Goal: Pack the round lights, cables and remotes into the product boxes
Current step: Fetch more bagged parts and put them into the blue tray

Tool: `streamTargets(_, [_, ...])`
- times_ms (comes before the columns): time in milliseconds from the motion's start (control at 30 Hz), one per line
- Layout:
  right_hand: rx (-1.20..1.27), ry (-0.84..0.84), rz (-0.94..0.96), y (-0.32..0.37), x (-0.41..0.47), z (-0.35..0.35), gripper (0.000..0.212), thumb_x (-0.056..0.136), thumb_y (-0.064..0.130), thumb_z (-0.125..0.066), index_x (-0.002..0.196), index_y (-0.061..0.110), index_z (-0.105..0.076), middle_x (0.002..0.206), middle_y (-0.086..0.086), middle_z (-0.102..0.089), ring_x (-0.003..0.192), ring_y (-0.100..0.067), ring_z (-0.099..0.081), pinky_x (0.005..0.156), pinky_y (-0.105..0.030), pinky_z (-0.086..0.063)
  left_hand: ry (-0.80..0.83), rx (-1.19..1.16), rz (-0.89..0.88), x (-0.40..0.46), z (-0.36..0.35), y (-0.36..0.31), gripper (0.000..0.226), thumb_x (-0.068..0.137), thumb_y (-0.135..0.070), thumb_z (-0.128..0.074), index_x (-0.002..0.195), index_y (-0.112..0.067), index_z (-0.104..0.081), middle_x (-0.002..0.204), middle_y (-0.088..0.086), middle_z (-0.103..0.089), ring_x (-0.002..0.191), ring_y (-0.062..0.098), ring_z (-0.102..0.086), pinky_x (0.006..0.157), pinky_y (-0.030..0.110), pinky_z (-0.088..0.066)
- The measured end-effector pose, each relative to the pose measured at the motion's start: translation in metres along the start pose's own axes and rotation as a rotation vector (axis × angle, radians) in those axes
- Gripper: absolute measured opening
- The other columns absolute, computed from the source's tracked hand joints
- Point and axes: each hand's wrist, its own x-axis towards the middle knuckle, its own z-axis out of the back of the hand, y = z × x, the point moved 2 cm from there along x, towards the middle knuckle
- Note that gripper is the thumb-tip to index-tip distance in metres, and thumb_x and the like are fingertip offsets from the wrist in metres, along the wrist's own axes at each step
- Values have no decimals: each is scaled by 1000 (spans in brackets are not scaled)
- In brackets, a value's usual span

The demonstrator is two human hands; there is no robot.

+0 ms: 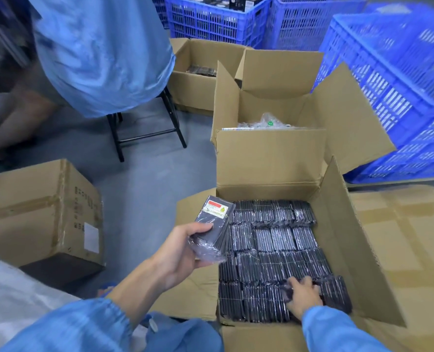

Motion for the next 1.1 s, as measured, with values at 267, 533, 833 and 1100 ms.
streamTargets(267, [949, -196, 8, 24, -48, 109, 49, 80, 20, -74, 124, 39, -61, 114, 4, -67, 94, -16, -63, 88, -36, -52, 41, -187, -131, 13, -1, -12, 83, 61, -17, -71, 134, 13, -45, 124, 22, -50, 98, 42, -55, 73, 47, -57])
streamTargets(533, [727, -483, 581, 148, -171, 243, 66, 82, 57, -53, 143, 59, -27, 134, 18, -44, 122, -10, -43, 102, -28, -36, 341, -166, -60, 16, -28, -5, 31, 59, -6, -60, 85, 1, -75, 81, 18, -70, 68, 33, -70, 69, 55, -57])
streamTargets(833, [962, -569, 494, 178, -194, 224, 61, 80, 39, -72, 138, 38, -50, 132, 9, -42, 120, -1, -45, 106, -26, -37, 384, -170, -4, 30, -12, -1, 68, 74, -79, -51, 115, -29, -73, 109, 3, -74, 88, 28, -73, 68, 48, -57])
streamTargets(1100, [1238, -299, 634, 163, -187, 230, 73, 75, 63, -68, 140, 58, -35, 147, 19, -34, 133, 3, -38, 109, -30, -36, 392, -163, 8, 42, -14, -3, 62, 76, -64, -65, 121, -22, -70, 125, 15, -67, 108, 36, -67, 89, 64, -49])
